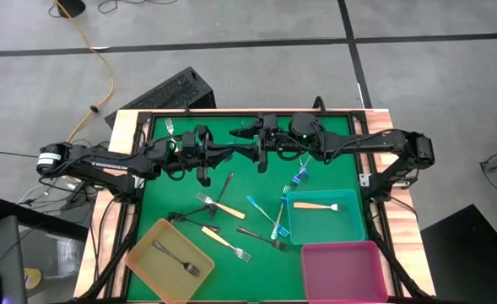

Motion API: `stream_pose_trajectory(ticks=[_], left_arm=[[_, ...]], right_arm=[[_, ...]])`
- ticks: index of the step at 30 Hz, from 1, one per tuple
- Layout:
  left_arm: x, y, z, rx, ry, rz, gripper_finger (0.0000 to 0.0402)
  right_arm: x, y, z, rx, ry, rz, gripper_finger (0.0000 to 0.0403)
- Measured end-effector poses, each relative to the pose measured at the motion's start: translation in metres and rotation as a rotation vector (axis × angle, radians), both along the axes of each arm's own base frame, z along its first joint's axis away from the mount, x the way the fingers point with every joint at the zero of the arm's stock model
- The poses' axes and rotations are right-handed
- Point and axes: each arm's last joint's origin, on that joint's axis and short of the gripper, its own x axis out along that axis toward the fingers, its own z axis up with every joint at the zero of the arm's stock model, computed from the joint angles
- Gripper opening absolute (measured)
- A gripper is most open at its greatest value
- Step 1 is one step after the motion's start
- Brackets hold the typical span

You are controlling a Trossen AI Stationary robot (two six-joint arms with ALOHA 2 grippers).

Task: Sort silverware by color (type)
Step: Put the purple fork into the pink bin

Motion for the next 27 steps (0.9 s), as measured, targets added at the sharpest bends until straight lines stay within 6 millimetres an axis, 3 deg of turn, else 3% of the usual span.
stream_pose_trajectory(ticks=[9, 13, 20, 27], left_arm=[[0.0031, 0.0008, -0.0016, -0.002, -0.022, 0.015, 0.0], [0.0032, 0.0008, -0.0017, -0.002, -0.022, 0.015, 0.0], [0.0032, 0.0008, -0.002, -0.01, -0.021, 0.017, 0.0], [0.0033, 0.0012, -0.003, -0.013, -0.012, 0.024, 0.0]], right_arm=[[0.0006, 0.0006, -0.004, 0.007, 0.04, 0.002, 0.0241], [0.0006, 0.0001, -0.0052, 0.013, 0.051, -0.003, 0.0186], [0.0003, -0.0001, -0.0044, 0.009, 0.047, -0.005, 0.0028], [0.0003, -0.0012, -0.0068, 0.031, 0.073, -0.051, 0.0027]])
